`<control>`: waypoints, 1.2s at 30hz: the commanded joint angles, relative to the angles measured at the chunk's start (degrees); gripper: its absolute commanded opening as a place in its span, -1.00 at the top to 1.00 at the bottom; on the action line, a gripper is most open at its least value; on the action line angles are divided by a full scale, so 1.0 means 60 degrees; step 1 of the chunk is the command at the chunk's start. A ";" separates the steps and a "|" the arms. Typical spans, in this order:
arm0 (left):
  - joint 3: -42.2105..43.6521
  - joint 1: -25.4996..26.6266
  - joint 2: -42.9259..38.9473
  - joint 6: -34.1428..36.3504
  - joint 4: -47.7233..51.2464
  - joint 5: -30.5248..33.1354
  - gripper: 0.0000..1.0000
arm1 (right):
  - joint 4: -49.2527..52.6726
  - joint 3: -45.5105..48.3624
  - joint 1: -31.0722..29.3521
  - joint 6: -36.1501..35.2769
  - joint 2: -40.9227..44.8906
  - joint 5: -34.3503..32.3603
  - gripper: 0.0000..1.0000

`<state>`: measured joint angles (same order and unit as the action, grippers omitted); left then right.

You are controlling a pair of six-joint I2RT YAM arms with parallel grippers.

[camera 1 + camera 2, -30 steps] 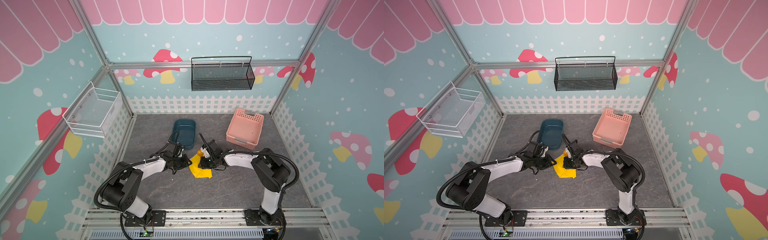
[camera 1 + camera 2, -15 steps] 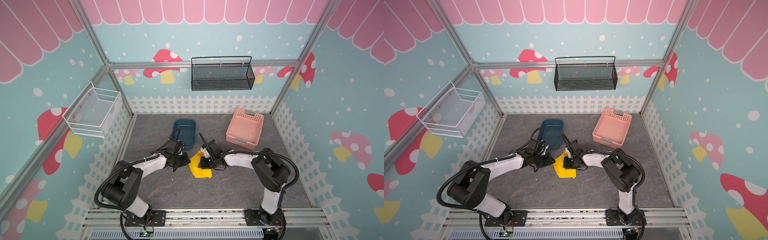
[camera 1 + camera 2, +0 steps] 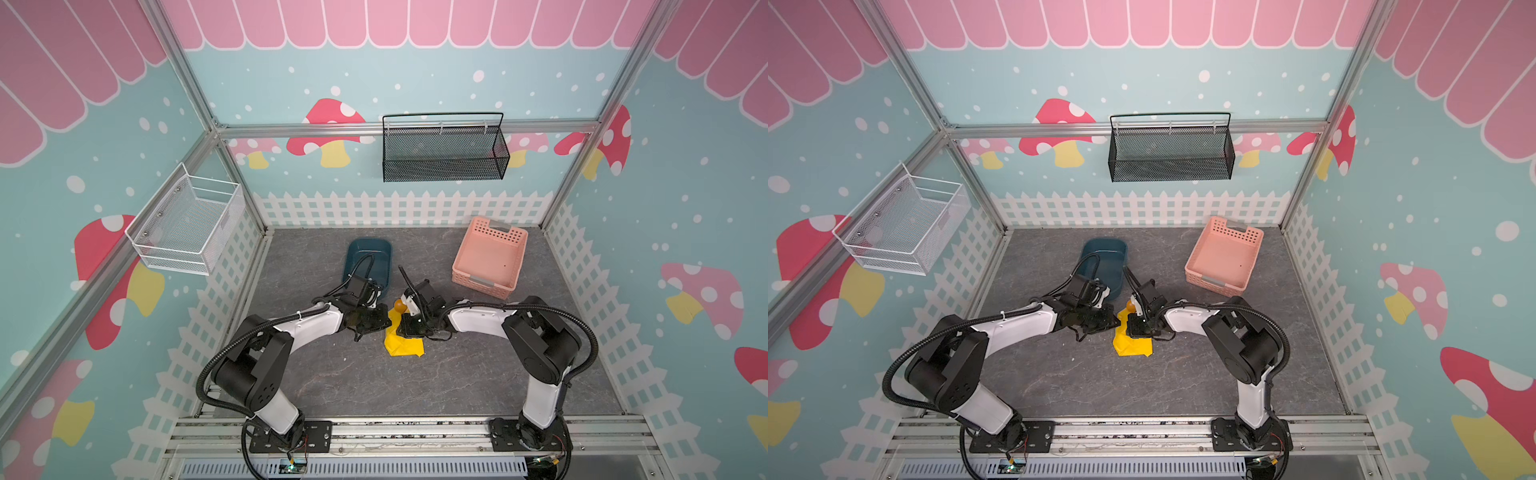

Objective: Place the utensils on the paper napkin and roll it up

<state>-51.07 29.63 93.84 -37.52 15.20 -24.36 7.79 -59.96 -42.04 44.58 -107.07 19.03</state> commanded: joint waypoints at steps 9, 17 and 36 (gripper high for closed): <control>-0.0618 0.0447 0.1192 -0.0562 0.0296 -0.0057 1.00 | 0.0941 0.0303 -0.0032 -0.0025 -0.0159 -0.0229 0.60; -0.0890 0.0484 0.1699 -0.0411 0.0805 0.0161 1.00 | 0.0818 0.0326 -0.0035 -0.0003 -0.0015 -0.0062 0.60; -0.0950 0.0504 0.1689 -0.0245 0.1253 0.0400 1.00 | 0.0361 0.1704 -0.0052 0.0735 0.1982 0.0577 0.81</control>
<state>-56.21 32.40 102.78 -39.64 20.16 -23.79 10.61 -51.35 -42.02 47.48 -95.96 21.26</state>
